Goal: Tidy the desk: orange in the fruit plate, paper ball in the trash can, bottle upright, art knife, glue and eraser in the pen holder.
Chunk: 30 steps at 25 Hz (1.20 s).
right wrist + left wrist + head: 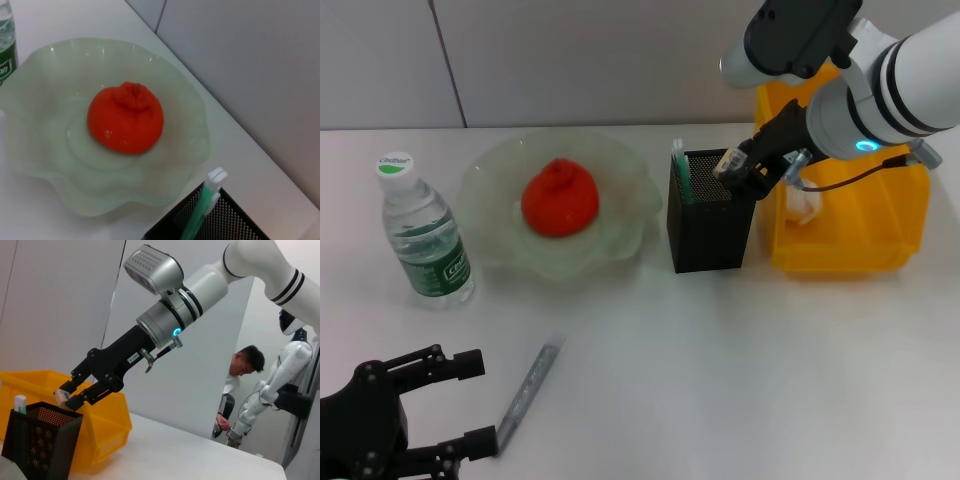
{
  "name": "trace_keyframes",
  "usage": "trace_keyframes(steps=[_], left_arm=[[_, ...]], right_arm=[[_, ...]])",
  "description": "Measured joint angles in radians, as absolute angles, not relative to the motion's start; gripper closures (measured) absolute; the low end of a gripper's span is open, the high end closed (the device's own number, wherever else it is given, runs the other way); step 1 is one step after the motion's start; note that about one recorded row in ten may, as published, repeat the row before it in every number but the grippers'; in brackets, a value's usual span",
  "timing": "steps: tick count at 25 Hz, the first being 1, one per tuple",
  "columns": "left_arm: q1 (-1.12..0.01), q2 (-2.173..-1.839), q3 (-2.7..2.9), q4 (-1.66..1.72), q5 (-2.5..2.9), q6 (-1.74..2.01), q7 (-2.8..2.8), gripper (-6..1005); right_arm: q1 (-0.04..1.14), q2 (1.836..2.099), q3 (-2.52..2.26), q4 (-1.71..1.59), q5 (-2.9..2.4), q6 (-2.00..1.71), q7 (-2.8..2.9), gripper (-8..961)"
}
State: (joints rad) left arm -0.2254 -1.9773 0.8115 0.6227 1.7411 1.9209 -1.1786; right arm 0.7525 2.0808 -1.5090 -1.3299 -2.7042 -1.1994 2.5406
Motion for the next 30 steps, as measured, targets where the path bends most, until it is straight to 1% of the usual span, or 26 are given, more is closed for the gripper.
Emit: trace_keyframes(steps=[4, 9, 16, 19, 22, 23, 24, 25, 30], left_arm=[[-0.225, -1.977, 0.811, 0.623, 1.738, 1.920, -1.179, 191], [-0.225, -1.977, 0.811, 0.623, 1.737, 1.920, -1.180, 191], [-0.225, -1.972, 0.800, 0.631, 1.735, 1.920, -1.192, 191], [-0.228, -1.970, 0.752, 0.677, 1.739, 1.910, -1.262, 191], [-0.229, -1.970, 0.751, 0.714, 1.744, 1.882, -1.318, 191], [-0.232, -1.971, 0.751, 0.735, 1.754, 1.866, -1.350, 191], [-0.242, -1.977, 0.749, 0.773, 1.784, 1.838, -1.407, 191], [-0.242, -1.977, 0.749, 0.773, 1.784, 1.838, -1.407, 191], [-0.289, -1.990, 0.745, 0.839, 1.874, 1.753, -1.534, 191]], right_arm=[[0.755, 2.081, -1.511, -1.317, -2.704, -1.185, 2.540, 540], [0.753, 2.082, -1.509, -1.323, -2.703, -1.185, 2.540, 317], [0.722, 2.083, -1.485, -1.442, -2.648, -1.298, 2.537, 275], [0.684, 2.082, -1.433, -1.542, -2.562, -1.430, 2.505, 275], [0.664, 2.082, -1.405, -1.571, -2.509, -1.493, 2.479, 275], [0.651, 2.082, -1.392, -1.579, -2.481, -1.522, 2.462, 275], [0.607, 2.082, -1.367, -1.582, -2.421, -1.550, 2.409, 275], [0.607, 2.082, -1.367, -1.582, -2.421, -1.550, 2.409, 275], [0.486, 2.084, -1.287, -1.530, -2.264, -1.532, 2.243, 275]])
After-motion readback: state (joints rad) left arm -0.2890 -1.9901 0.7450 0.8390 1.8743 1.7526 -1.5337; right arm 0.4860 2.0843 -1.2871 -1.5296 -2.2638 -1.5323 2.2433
